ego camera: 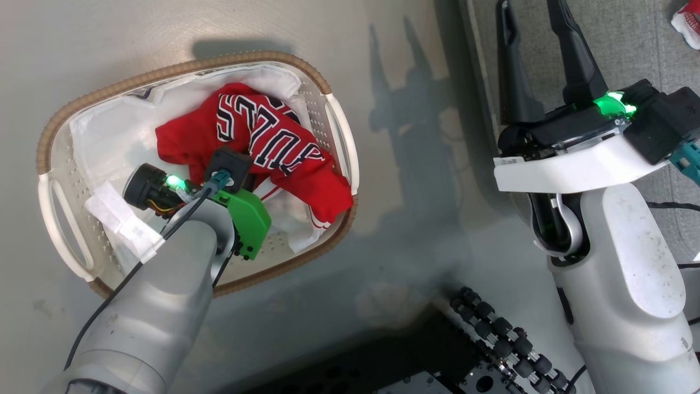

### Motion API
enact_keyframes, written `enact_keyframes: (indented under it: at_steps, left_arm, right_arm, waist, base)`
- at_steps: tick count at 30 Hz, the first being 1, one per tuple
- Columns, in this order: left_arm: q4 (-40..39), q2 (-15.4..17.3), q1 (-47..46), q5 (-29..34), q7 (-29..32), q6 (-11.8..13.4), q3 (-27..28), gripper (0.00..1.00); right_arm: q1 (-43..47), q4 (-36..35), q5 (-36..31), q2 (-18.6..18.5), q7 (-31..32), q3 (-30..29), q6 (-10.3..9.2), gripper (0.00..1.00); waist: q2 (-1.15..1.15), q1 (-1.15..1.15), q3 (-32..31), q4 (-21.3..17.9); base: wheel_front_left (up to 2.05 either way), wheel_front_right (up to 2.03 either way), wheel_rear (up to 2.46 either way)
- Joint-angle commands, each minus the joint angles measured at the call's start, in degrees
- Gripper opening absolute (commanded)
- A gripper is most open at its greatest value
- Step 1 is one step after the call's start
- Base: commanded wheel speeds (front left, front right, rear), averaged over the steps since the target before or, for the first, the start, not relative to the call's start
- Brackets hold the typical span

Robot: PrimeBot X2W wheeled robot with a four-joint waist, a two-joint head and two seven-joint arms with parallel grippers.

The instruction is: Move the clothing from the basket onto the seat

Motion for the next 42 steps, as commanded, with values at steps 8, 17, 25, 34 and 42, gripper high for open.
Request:
enact_keyframes:
  at_steps: [8, 17, 25, 34, 42]
  left_arm:
    - [-2.4, 2.36, 1.65, -3.8, -0.02, -0.22, -1.88, 0.0]
    - [-5.94, 2.27, 5.67, -4.52, -0.03, -0.23, -0.3, 0.0]
    - [-9.39, 0.85, 11.71, -3.45, -0.02, -0.23, 2.59, 0.0]
    - [-15.68, -1.16, 18.65, -1.15, -0.03, -0.23, 6.92, 0.0]
    - [-22.4, -1.86, 22.76, 0.89, -0.04, -0.23, 11.6, 0.0]
  right_arm:
    - [0.19, 1.22, 0.11, -0.16, -0.1, 0.09, -0.07, 1.0]
    - [2.68, 3.32, -1.36, -0.16, -0.1, -0.48, -0.07, 1.0]
    - [5.28, 5.83, -2.38, -0.18, -0.1, 0.18, -0.08, 1.0]
    - [9.21, 9.19, -3.69, -0.2, -0.1, 0.56, -0.08, 1.0]
    - [12.47, 10.68, -4.23, -0.21, -0.1, 0.28, -0.07, 1.0]
  waist:
    - [0.0, 0.0, -2.34, -0.53]
    - [0.0, 0.0, -9.03, 1.38]
    - [0.0, 0.0, -15.98, 4.4]
    - [0.0, 0.0, -24.56, 9.66]
    - [0.0, 0.0, -29.93, 12.87]
  base:
    - [0.0, 0.0, 0.0]
    - [0.0, 0.0, 0.0]
    - [0.0, 0.0, 0.0]
    - [0.0, 0.0, 0.0]
    - [0.0, 0.0, 0.0]
